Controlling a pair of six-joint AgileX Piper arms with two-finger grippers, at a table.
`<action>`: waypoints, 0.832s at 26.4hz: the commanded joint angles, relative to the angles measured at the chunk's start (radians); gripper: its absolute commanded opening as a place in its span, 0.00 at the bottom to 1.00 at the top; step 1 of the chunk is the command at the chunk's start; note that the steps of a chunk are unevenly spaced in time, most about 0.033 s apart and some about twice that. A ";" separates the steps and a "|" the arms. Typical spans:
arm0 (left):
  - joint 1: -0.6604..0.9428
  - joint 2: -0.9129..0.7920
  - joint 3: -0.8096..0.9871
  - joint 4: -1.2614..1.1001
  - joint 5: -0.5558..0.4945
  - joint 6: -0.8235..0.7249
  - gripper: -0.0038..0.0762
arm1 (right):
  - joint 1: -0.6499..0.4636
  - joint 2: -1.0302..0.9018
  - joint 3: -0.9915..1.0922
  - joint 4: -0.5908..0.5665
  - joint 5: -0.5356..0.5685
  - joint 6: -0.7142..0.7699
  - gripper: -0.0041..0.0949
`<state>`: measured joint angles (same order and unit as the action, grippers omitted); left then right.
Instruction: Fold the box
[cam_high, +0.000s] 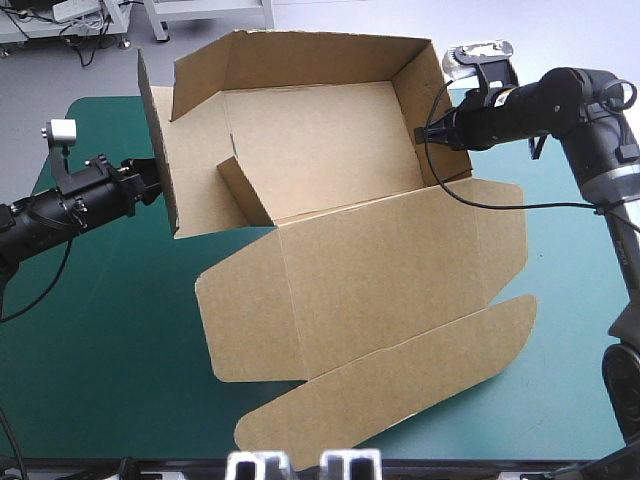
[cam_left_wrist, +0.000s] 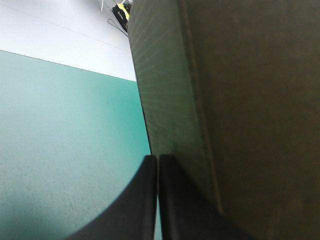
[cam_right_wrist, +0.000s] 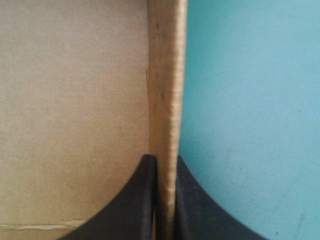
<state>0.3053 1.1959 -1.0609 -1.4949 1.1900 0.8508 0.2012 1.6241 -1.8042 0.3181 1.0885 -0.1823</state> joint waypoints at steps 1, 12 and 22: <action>-0.004 -0.027 -0.029 -0.108 0.108 0.007 0.06 | -0.001 -0.040 -0.031 -0.022 -0.046 0.002 0.03; -0.004 -0.029 -0.029 -0.108 0.108 0.001 0.06 | -0.001 -0.040 -0.031 -0.055 -0.050 0.020 0.03; -0.006 -0.029 -0.029 -0.090 0.108 0.002 0.34 | -0.001 -0.040 -0.031 -0.051 -0.052 0.020 0.03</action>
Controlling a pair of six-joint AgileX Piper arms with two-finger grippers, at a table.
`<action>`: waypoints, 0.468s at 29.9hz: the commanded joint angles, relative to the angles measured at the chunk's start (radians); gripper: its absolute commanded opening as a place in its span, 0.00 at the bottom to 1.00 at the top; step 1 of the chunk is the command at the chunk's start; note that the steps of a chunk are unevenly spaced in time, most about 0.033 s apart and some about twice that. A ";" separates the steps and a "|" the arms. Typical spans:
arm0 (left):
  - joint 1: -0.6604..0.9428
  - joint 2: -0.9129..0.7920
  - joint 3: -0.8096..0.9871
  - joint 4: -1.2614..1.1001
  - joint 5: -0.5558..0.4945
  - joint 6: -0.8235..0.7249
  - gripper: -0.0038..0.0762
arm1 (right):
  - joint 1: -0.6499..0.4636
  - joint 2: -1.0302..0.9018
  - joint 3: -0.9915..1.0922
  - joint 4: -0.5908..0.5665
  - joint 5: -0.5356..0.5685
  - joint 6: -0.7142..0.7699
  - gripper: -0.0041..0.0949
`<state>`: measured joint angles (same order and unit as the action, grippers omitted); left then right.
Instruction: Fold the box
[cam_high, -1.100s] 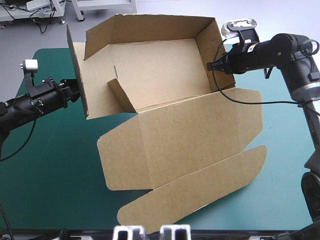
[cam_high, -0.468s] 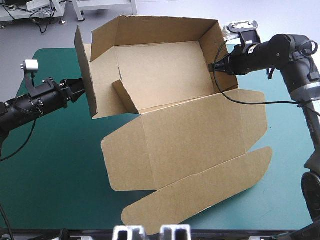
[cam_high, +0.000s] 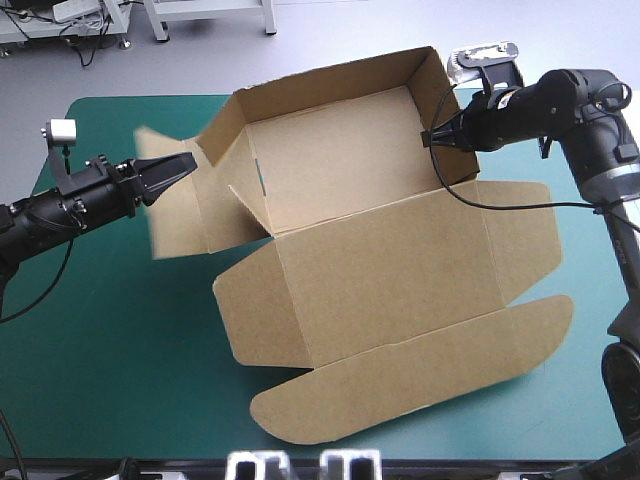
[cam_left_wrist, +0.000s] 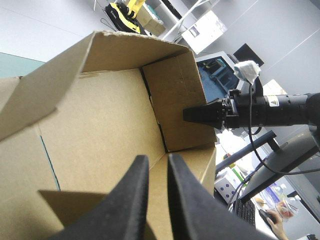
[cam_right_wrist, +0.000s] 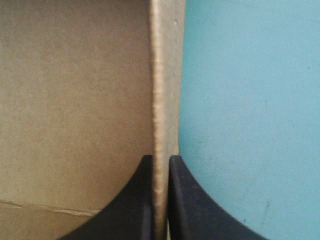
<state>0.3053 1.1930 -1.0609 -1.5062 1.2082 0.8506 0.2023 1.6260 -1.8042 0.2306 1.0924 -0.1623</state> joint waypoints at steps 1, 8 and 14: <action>-0.006 -0.026 -0.029 -0.073 0.090 0.003 0.41 | -0.002 -0.042 -0.031 0.037 -0.056 0.000 0.03; -0.004 -0.026 -0.029 -0.071 0.057 0.005 0.52 | -0.002 -0.042 -0.031 0.045 -0.054 0.000 0.03; -0.002 -0.025 -0.084 -0.077 -0.138 0.000 0.51 | -0.002 -0.077 -0.031 0.045 -0.032 0.004 0.03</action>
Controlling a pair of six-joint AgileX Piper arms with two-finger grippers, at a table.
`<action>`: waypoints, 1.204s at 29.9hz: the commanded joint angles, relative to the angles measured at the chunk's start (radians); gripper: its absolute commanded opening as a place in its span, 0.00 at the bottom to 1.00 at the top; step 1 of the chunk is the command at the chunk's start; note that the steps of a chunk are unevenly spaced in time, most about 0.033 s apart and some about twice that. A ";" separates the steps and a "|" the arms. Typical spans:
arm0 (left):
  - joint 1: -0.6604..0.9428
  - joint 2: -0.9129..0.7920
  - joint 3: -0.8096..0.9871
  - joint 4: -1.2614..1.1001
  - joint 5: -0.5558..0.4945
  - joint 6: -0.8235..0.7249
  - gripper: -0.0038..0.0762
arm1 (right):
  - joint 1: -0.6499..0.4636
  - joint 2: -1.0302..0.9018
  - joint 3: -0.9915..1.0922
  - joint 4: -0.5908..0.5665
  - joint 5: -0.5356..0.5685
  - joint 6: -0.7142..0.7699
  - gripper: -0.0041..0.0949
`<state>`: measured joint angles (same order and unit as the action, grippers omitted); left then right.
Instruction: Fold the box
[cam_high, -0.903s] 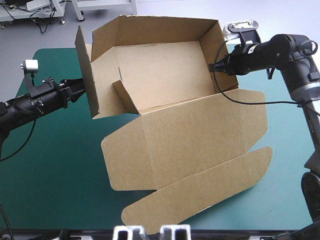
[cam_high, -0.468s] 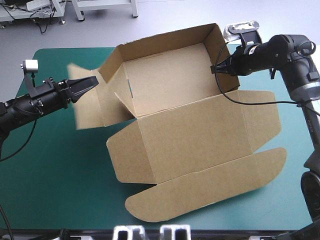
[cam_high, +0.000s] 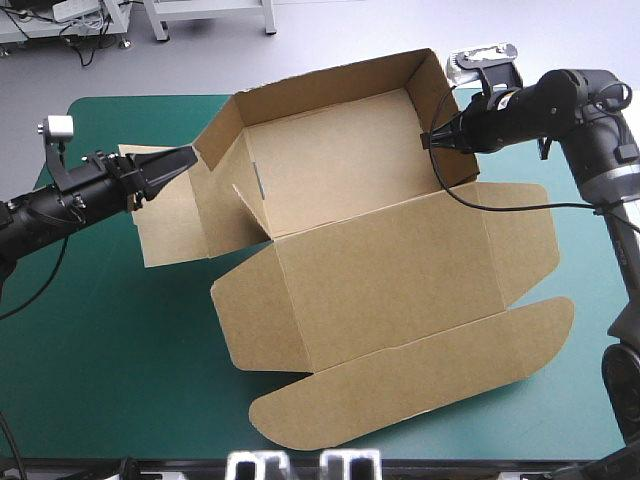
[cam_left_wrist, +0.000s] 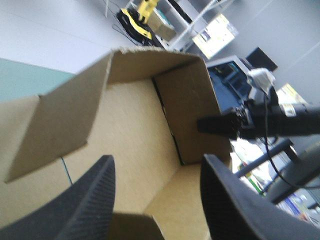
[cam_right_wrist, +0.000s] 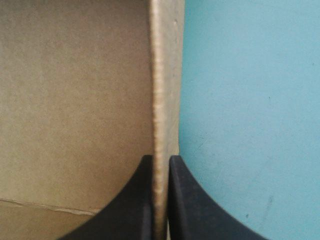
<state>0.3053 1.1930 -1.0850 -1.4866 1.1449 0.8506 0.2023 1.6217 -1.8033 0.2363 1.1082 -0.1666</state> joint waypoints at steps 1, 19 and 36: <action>-0.002 -0.025 -0.076 -0.095 -0.107 0.000 0.50 | -0.002 -0.085 -0.031 0.037 -0.045 0.008 0.03; 0.156 0.052 -0.145 -0.057 -0.499 -0.081 0.50 | -0.004 -0.365 -0.031 -0.269 0.120 0.131 0.02; 0.238 0.288 -0.145 0.144 0.131 -0.137 0.39 | -0.004 -0.457 -0.031 -0.134 0.073 0.160 0.02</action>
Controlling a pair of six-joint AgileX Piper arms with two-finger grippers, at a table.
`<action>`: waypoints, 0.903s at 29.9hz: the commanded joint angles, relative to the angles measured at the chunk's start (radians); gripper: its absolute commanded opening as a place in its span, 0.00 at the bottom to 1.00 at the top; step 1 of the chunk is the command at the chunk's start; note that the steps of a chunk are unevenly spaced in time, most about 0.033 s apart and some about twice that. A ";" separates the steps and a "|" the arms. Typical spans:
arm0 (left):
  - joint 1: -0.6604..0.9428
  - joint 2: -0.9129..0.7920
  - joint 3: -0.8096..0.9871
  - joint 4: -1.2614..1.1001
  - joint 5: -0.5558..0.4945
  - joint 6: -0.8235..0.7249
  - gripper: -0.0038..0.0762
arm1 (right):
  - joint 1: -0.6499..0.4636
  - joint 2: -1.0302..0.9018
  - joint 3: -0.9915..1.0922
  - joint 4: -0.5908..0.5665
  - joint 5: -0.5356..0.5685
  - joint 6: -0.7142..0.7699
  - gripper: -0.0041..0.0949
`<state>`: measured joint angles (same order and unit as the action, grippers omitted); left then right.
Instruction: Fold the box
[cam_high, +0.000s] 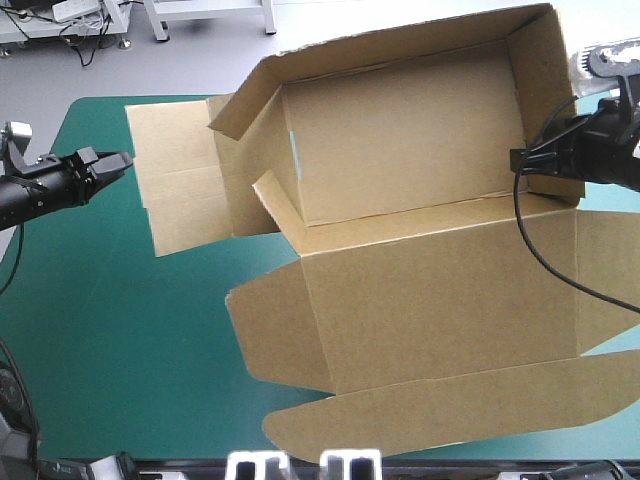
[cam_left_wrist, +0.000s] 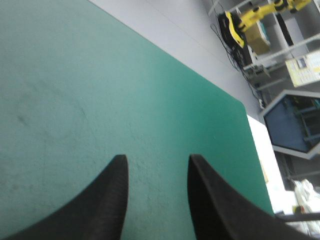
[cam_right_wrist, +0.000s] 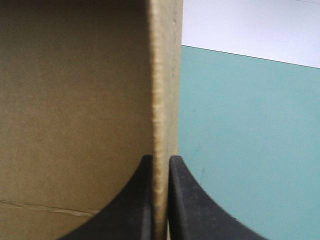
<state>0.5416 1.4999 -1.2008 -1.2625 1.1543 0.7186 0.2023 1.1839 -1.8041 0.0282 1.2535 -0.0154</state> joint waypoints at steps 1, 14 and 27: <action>0.000 -0.019 -0.029 -0.083 0.139 -0.005 0.39 | -0.004 -0.017 -0.031 0.097 -0.081 0.008 0.02; -0.174 -0.062 -0.029 -0.091 0.143 -0.042 0.39 | -0.004 0.097 -0.031 0.169 -0.077 -0.021 0.02; -0.217 -0.102 -0.029 -0.132 0.143 -0.042 0.39 | -0.004 0.207 -0.031 0.250 -0.138 -0.037 0.02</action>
<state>0.3480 1.4371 -1.2008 -1.3042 1.2086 0.6817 0.2023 1.4040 -1.8050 0.2193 1.2062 -0.0476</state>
